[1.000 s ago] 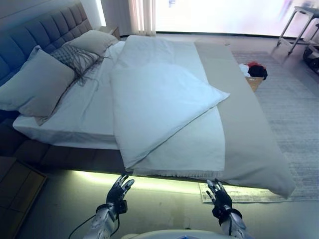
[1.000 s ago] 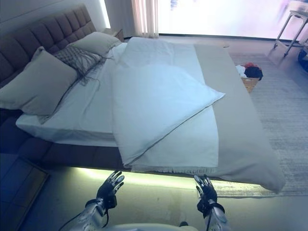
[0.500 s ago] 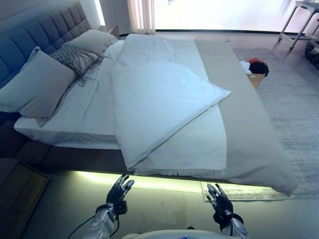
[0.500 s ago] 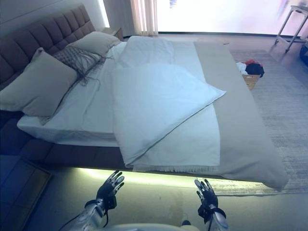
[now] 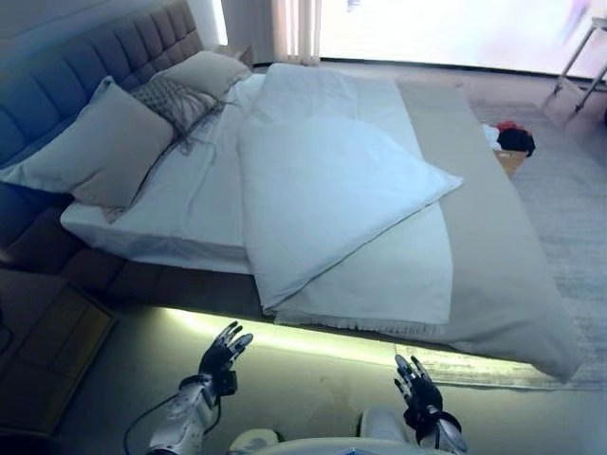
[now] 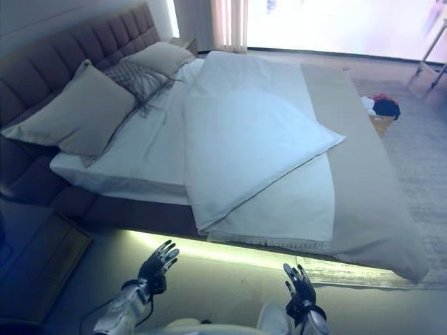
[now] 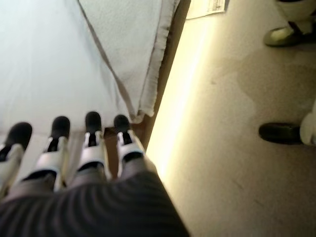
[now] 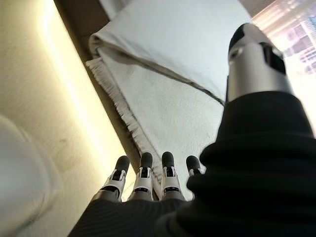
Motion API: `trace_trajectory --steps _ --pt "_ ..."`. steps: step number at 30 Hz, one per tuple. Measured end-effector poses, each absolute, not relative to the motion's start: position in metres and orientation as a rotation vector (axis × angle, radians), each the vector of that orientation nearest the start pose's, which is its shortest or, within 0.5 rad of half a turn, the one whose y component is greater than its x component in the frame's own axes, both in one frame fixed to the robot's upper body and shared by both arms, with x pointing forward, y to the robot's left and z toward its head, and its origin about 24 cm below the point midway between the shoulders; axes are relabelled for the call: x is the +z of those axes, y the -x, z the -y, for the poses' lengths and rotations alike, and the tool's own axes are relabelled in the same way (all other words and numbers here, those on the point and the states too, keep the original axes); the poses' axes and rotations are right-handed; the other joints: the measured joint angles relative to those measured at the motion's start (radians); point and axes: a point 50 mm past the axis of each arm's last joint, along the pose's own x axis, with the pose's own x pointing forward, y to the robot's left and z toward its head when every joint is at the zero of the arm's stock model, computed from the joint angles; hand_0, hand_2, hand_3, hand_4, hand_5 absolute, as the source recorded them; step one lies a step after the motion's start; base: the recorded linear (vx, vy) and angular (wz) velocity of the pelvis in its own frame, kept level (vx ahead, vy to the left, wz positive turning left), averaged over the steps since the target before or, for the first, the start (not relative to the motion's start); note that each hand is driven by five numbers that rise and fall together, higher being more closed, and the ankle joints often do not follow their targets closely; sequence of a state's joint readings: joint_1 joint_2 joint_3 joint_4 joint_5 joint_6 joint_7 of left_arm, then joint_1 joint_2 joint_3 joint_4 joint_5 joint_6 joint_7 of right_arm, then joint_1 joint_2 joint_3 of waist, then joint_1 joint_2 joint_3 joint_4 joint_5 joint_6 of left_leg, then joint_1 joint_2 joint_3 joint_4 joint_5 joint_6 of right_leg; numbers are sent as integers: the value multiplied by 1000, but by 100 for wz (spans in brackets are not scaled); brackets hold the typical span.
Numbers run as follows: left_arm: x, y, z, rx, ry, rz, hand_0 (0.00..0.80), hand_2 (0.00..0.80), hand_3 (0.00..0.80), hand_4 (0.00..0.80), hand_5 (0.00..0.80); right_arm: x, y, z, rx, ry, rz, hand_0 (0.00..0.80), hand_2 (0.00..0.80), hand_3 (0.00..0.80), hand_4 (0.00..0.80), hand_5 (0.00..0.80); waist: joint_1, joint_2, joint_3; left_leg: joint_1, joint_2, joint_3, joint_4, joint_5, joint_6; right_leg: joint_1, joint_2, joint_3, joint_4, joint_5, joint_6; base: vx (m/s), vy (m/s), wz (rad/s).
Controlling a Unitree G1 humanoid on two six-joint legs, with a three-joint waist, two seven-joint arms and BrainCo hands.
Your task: Make the bed neatly
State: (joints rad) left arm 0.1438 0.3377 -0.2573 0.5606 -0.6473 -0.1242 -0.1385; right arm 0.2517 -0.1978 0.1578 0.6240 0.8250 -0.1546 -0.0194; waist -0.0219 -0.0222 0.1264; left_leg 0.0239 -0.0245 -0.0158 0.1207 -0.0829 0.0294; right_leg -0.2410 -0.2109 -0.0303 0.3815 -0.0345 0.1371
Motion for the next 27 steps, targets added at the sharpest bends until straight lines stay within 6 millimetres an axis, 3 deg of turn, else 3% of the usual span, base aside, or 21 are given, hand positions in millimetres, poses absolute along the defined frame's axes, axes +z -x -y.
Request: trace_trajectory --steps 4,5,7,9,10,11,13,16,18,19,20,21,22,24,25,26,27 --pt "-97 -160 -201 -46 274 -632 0 0 0 0 0 -124 -117 202 -388 -549 -711 0 0 0 0 0 -44 -29 11 18 -4 -39 -6 -17 -27 51 -2 21 -303 27 35 407 -214 27" --pt "-99 -157 -199 -54 280 -643 0 0 0 0 0 -126 -114 204 -399 -550 -722 0 0 0 0 0 -44 -34 10 31 6 -49 -9 -27 -43 68 4 17 -304 74 28 429 -252 30" --pt "-102 -149 -192 -83 294 -661 0 0 0 0 0 -128 -107 211 -436 -550 -734 0 0 0 0 0 -42 -27 6 90 57 -55 -61 -35 -56 89 40 -23 -267 97 16 417 -257 29" --pt "-104 -147 -185 -94 318 -667 0 0 0 0 0 -130 -102 219 -458 -531 -747 0 0 0 0 0 -42 -12 2 103 73 -43 7 -47 -64 101 71 -41 -250 101 -4 412 -293 20" --pt "-105 -146 -180 -96 336 -669 0 0 0 0 0 -129 -101 225 -462 -514 -750 0 0 0 0 0 -41 5 -7 102 87 -33 31 -83 -55 101 93 -40 -233 89 -28 331 -291 25" --pt "-105 -146 -177 -98 348 -668 0 0 0 0 0 -128 -101 228 -470 -510 -747 0 0 0 0 0 -45 17 -17 107 109 -40 26 -100 -70 95 118 -36 -209 75 -67 324 -309 23" --pt "-105 -147 -176 -96 351 -664 0 0 0 0 0 -128 -102 228 -457 -510 -757 0 0 0 0 0 -40 26 -31 116 145 -38 32 -117 -91 79 159 -35 -164 47 -112 317 -306 -2" --pt "-105 -148 -181 -98 332 -670 0 0 0 0 0 -127 -113 225 -417 -514 -747 0 0 0 0 0 -34 -10 -54 73 157 -38 132 -110 -55 72 191 -32 -157 28 -140 275 -283 -20" --pt "-105 -153 -180 -100 331 -674 0 0 0 0 0 -129 -116 225 -417 -508 -756 0 0 0 0 0 -24 -43 -72 -32 158 -36 297 -50 -52 82 184 -34 -155 27 -142 206 -209 -11" --pt "-103 -159 -179 -109 334 -660 0 0 0 0 0 -129 -116 227 -417 -503 -754 0 0 0 0 0 -16 -55 -77 -72 158 -37 371 -36 -47 73 178 -38 -111 -10 -157 172 -98 7" --pt "-102 -164 -176 -117 335 -654 0 0 0 0 0 -129 -117 227 -418 -502 -753 0 0 0 0 0 -13 -63 -80 -91 151 -37 417 -14 -44 79 179 -48 -120 -17 -191 191 -40 13" --pt "-102 -166 -174 -126 334 -651 0 0 0 0 0 -128 -118 226 -414 -503 -749 0 0 0 0 0 -13 -74 -84 -96 150 -36 426 21 -42 96 178 -49 -139 -18 -193 204 6 17" --pt "-102 -167 -172 -140 331 -652 0 0 0 0 0 -128 -120 224 -405 -501 -748 0 0 0 0 0 -15 -77 -83 -104 148 -29 418 14 -43 116 176 -50 -179 -18 -194 221 42 13" --pt "-100 -171 -165 -152 343 -642 0 0 0 0 0 -126 -123 223 -403 -491 -742 0 0 0 0 0 -10 -61 -86 -90 125 19 234 22 -41 177 177 -53 -310 -14 -180 233 65 12" --pt "-98 -175 -158 -164 362 -626 0 0 0 0 0 -123 -127 226 -407 -475 -727 0 0 0 0 0 3 2 -86 -90 160 24 119 17 -42 144 216 -75 -212 -24 -191 270 82 24" --pt "-88 -183 -153 -191 368 -578 0 0 0 0 0 -119 -129 229 -412 -469 -709 0 0 0 0 0 8 26 -73 -86 170 8 22 -10 -79 86 216 -81 13 -126 -195 293 76 33" --pt "-86 -188 -153 -188 366 -571 0 0 0 0 0 -122 -126 228 -434 -473 -727 0 0 0 0 0 12 24 -50 -86 172 -24 5 49 -134 105 231 -25 33 -205 -217 313 72 35"
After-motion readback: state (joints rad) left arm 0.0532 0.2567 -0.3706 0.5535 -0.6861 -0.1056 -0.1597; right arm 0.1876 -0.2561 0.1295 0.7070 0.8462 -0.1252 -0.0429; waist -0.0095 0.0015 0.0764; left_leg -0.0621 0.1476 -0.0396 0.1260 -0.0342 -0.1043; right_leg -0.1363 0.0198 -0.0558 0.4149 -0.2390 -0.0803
